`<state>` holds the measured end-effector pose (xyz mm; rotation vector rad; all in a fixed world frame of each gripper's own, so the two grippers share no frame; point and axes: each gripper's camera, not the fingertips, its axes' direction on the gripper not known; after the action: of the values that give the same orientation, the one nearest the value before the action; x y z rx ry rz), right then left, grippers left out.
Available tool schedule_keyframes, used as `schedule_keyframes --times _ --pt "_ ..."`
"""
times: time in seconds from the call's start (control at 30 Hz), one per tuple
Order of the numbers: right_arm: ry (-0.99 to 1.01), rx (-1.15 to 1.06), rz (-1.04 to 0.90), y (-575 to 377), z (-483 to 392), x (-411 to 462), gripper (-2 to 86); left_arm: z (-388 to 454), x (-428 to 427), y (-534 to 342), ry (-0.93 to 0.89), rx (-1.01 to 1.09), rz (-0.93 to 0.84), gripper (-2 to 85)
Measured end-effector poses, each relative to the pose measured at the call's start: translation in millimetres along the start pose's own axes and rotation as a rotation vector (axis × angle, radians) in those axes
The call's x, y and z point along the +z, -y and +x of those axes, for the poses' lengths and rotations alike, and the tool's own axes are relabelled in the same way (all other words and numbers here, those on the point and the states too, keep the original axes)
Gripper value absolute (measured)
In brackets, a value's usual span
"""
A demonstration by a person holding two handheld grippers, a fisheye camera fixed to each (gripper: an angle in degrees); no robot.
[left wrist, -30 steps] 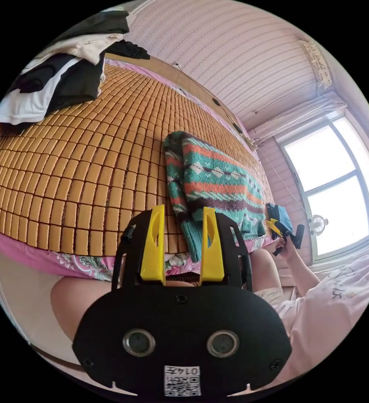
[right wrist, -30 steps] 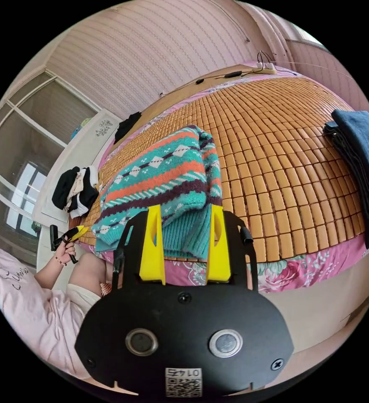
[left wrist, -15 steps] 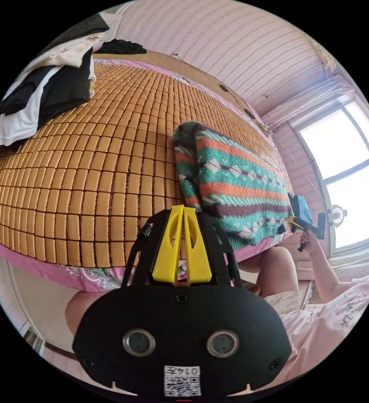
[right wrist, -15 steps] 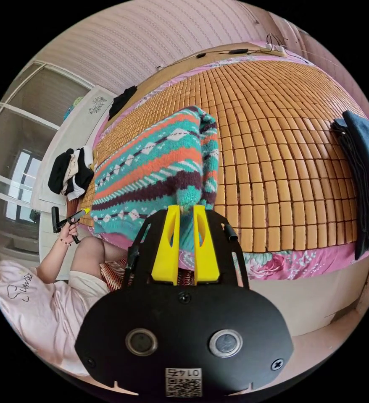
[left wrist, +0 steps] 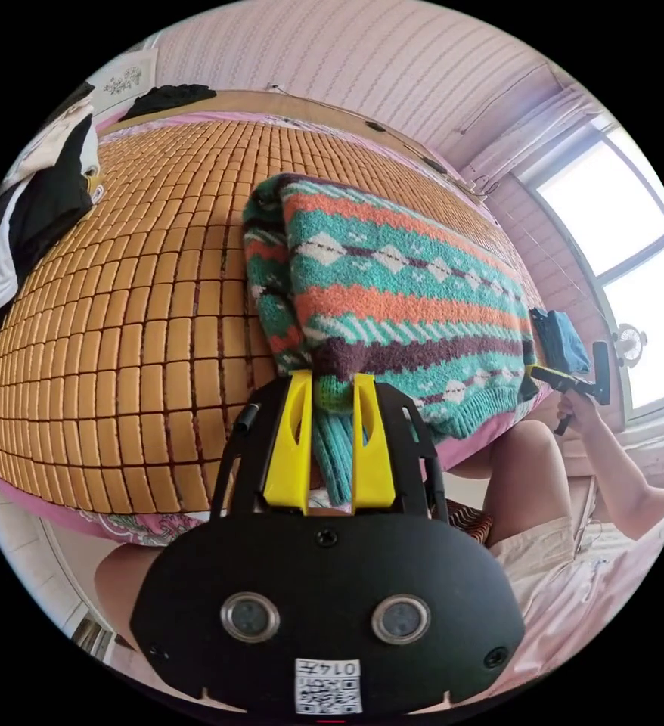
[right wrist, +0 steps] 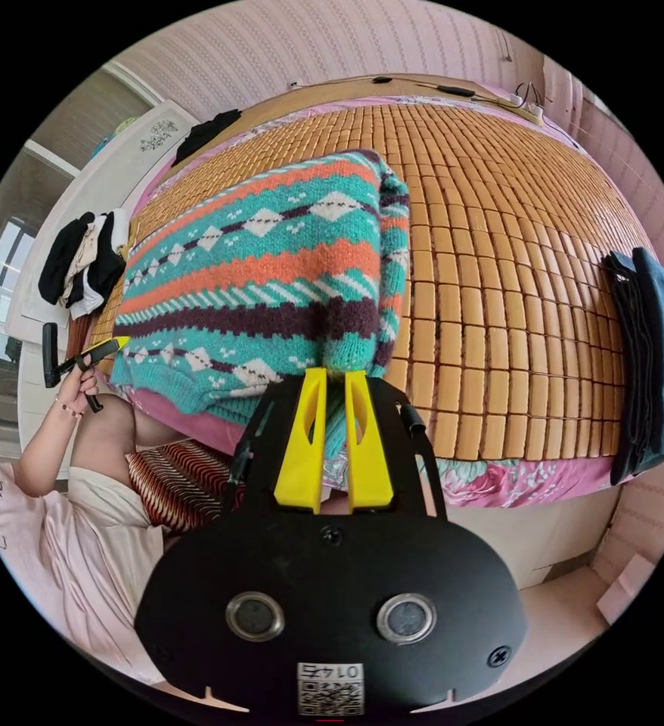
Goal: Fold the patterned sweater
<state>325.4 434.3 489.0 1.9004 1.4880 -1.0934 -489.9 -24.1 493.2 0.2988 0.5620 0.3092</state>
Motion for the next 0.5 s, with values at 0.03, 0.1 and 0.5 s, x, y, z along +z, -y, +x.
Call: schedule_keyframes --times 0.03,0.1,0.5 --pt "-0.003 -0.012 -0.007 -1 -6 1 2.8 -2 0 -1 -0.004 0.000 0.000 8.2" --pt "0.004 -0.029 -0.018 -6 -28 5 2.6 -3 6 -8 -0.006 0.077 -0.013 8.3" --pt "-0.212 -0.216 0.005 31 -138 -39 -0.1 69 -26 -67 0.286 0.325 0.072 6.2"
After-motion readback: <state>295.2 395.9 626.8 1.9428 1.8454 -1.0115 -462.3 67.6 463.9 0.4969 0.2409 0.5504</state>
